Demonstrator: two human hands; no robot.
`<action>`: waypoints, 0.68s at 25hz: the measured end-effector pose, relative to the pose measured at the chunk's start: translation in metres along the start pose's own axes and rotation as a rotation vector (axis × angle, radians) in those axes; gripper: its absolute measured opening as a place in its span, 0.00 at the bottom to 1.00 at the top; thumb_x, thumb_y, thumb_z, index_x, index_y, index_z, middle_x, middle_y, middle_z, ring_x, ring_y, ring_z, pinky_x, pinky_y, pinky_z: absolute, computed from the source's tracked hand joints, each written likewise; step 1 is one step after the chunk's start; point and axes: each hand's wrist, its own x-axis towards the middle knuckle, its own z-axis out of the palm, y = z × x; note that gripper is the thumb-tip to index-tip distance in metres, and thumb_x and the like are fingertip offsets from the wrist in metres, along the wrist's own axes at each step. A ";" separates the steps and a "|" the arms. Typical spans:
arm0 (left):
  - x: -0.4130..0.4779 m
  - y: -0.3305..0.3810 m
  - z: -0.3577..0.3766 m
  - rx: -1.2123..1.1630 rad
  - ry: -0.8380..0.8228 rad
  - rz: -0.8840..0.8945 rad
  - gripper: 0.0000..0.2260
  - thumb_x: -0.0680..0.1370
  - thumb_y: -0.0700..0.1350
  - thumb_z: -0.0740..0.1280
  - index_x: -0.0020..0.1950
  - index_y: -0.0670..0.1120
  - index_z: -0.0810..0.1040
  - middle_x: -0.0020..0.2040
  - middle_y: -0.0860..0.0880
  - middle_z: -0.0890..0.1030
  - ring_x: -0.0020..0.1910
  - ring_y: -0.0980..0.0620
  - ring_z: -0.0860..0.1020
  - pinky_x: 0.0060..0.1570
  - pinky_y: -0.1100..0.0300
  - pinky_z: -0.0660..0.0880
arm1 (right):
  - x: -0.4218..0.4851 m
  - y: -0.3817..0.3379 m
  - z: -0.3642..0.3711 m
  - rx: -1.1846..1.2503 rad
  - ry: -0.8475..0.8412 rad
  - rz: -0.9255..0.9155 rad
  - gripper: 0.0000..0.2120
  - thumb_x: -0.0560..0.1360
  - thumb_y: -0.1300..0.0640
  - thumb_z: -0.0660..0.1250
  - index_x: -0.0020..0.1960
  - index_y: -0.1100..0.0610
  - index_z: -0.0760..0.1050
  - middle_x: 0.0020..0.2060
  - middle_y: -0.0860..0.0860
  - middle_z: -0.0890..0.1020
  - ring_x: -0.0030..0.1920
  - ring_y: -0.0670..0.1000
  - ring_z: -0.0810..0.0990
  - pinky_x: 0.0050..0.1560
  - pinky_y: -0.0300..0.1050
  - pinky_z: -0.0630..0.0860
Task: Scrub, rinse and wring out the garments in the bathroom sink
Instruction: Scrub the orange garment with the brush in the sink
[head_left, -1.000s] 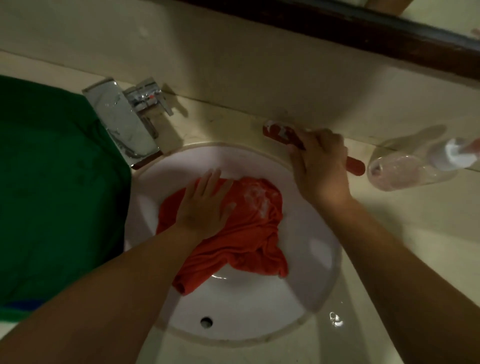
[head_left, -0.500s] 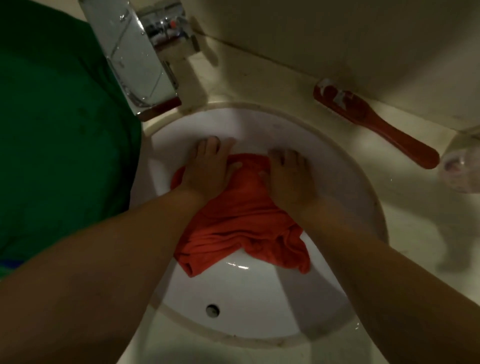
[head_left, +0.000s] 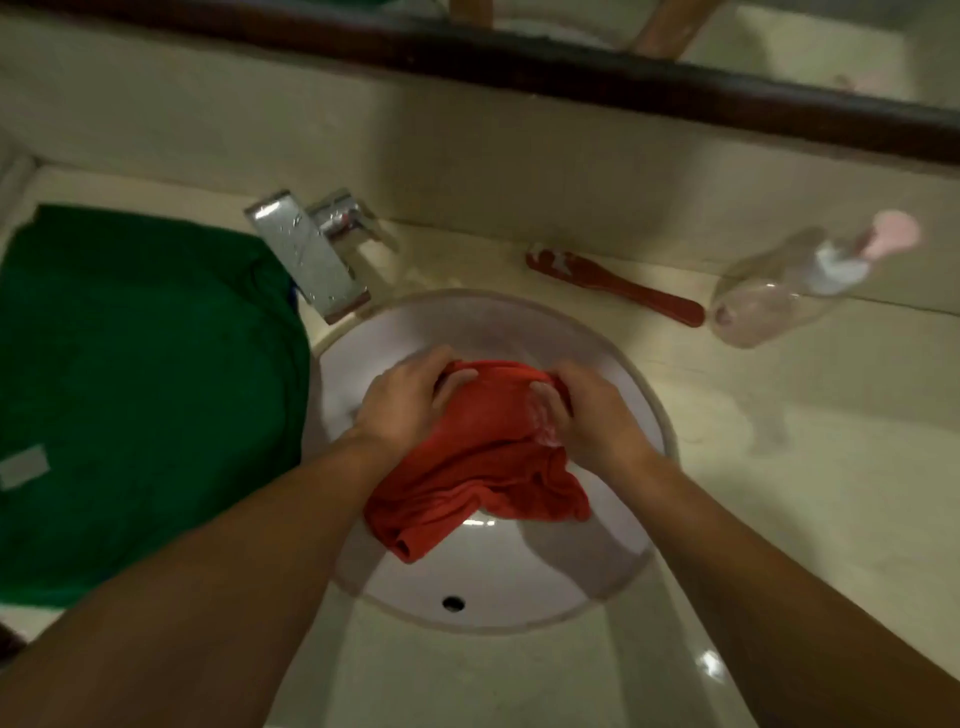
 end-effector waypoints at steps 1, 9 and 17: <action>0.000 0.013 -0.011 -0.022 -0.004 0.042 0.13 0.81 0.57 0.65 0.50 0.47 0.77 0.41 0.46 0.81 0.42 0.41 0.80 0.38 0.56 0.70 | -0.011 -0.012 -0.011 0.018 0.048 0.017 0.08 0.84 0.53 0.64 0.47 0.53 0.74 0.39 0.48 0.77 0.42 0.49 0.72 0.44 0.45 0.66; 0.023 0.132 -0.113 -0.198 0.008 0.447 0.19 0.77 0.63 0.66 0.55 0.49 0.82 0.50 0.46 0.86 0.50 0.41 0.83 0.50 0.51 0.78 | -0.114 -0.106 -0.117 0.032 0.480 0.154 0.09 0.84 0.49 0.63 0.49 0.52 0.75 0.42 0.50 0.82 0.46 0.56 0.81 0.43 0.45 0.67; 0.030 0.288 -0.191 -0.355 0.101 0.908 0.12 0.77 0.54 0.72 0.49 0.46 0.85 0.44 0.51 0.86 0.41 0.57 0.82 0.45 0.63 0.75 | -0.217 -0.178 -0.262 -0.142 0.728 0.161 0.09 0.83 0.47 0.63 0.48 0.51 0.73 0.39 0.48 0.78 0.45 0.56 0.79 0.41 0.45 0.63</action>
